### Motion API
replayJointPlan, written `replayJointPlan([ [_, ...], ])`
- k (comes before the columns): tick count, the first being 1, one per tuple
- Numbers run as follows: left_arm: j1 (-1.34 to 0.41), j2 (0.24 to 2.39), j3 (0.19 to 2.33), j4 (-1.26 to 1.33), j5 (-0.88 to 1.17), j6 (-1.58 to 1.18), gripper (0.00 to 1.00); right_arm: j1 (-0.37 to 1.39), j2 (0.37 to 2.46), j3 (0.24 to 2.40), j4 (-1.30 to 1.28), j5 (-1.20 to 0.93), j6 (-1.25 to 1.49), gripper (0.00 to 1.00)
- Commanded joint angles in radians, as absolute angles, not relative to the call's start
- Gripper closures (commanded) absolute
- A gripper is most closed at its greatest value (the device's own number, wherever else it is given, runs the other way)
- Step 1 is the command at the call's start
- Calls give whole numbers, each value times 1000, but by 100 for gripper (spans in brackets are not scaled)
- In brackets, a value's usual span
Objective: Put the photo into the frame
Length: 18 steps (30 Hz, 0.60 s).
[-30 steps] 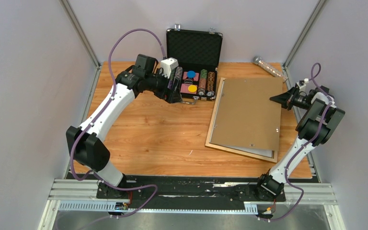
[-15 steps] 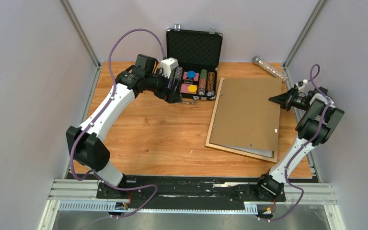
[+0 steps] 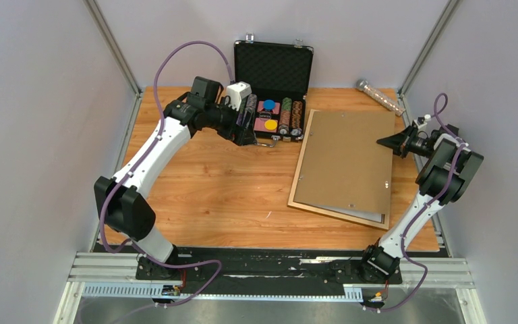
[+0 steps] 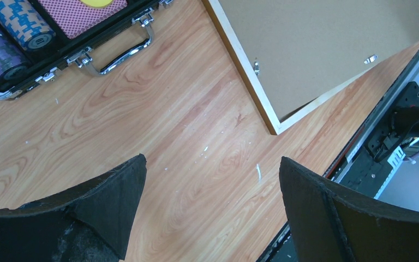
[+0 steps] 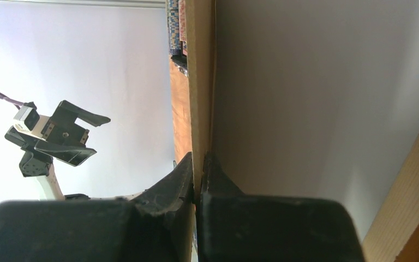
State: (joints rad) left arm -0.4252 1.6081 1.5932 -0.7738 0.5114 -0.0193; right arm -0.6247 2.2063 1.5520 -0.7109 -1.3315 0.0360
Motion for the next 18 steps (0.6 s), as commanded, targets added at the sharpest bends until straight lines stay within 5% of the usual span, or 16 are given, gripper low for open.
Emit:
replayJointPlan([
  [1,-431,1602,1602,-763,523,-11,2,-624,2208,1543,-680,-1370,43,100],
  [18,-431,1590,1585,-757,523,-9,2,-625,2173,1483,-676,-1402,57,100],
])
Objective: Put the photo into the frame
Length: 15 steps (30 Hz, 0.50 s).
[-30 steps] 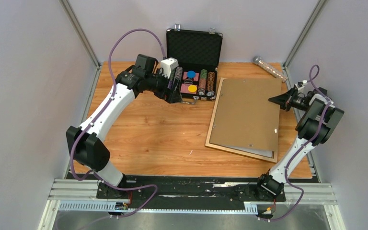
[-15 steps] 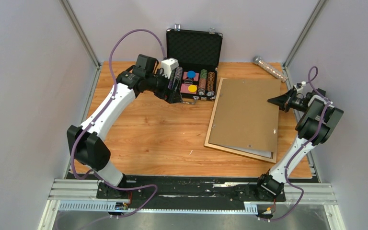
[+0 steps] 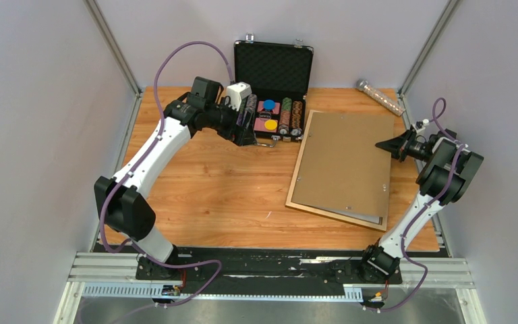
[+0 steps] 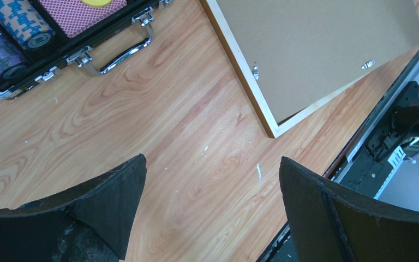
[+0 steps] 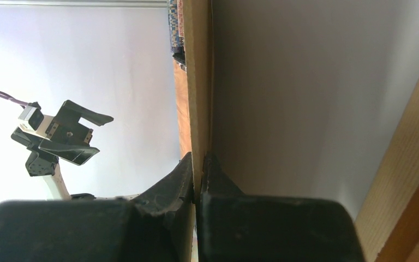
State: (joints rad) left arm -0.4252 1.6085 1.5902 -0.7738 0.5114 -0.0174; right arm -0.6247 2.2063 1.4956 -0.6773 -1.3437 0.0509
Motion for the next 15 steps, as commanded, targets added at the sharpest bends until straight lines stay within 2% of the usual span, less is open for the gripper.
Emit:
replayJointPlan([
  [1,-431,1589,1583,-758,524,-9,2,-624,2170,1480,-675,-1402,56,100],
  [15,-431,1580,1579,-756,521,-9,2,-625,2185,1458,-715,-1371,-16,100],
])
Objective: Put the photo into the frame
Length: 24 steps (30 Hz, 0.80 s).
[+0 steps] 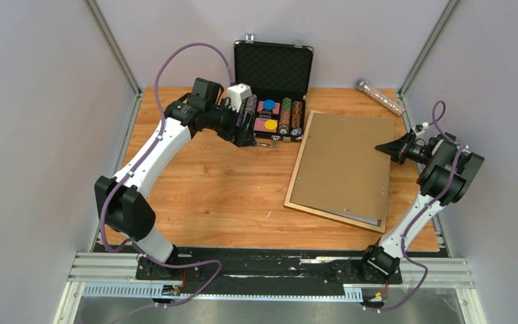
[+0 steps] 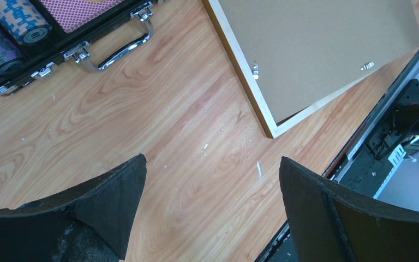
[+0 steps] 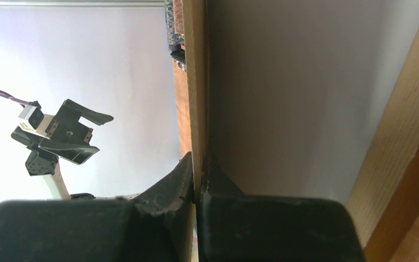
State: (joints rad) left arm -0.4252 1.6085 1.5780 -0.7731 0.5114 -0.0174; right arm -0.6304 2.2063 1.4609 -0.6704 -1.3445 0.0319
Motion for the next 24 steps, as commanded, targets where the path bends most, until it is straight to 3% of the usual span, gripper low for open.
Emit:
replayJointPlan([
  [1,-431,1579,1578,-756,521,-9,2,-624,2184,1456,-718,-1371,-22,100],
  [24,-433,1581,1579,-757,520,-13,2,-638,2142,1419,-736,-1409,49,100],
])
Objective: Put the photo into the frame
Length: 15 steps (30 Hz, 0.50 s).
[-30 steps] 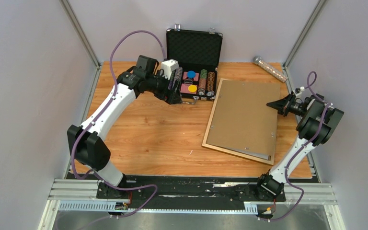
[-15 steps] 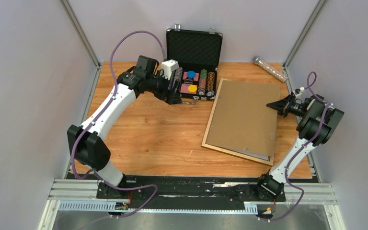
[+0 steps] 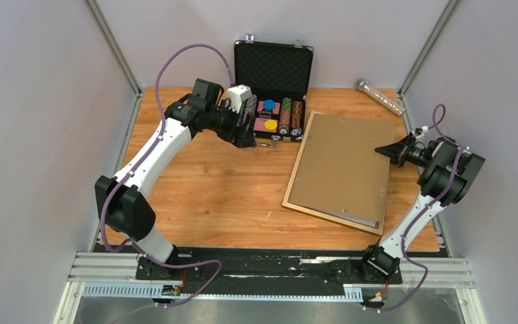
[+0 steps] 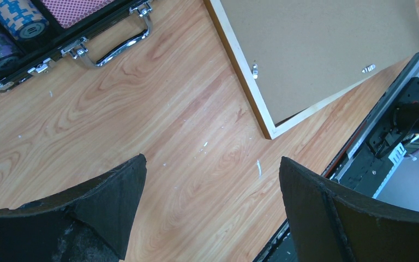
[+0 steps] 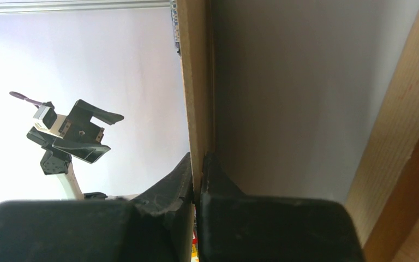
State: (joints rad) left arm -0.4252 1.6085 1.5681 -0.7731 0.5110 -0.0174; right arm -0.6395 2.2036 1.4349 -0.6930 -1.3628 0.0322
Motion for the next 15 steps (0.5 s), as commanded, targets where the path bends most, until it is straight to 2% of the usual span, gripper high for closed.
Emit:
replayJointPlan([
  [1,-433,1578,1579,-758,519,-12,2,-639,2140,1417,-738,-1407,47,100],
  [15,-433,1571,1572,-754,520,-12,2,-650,2105,1401,-765,-1412,47,100],
])
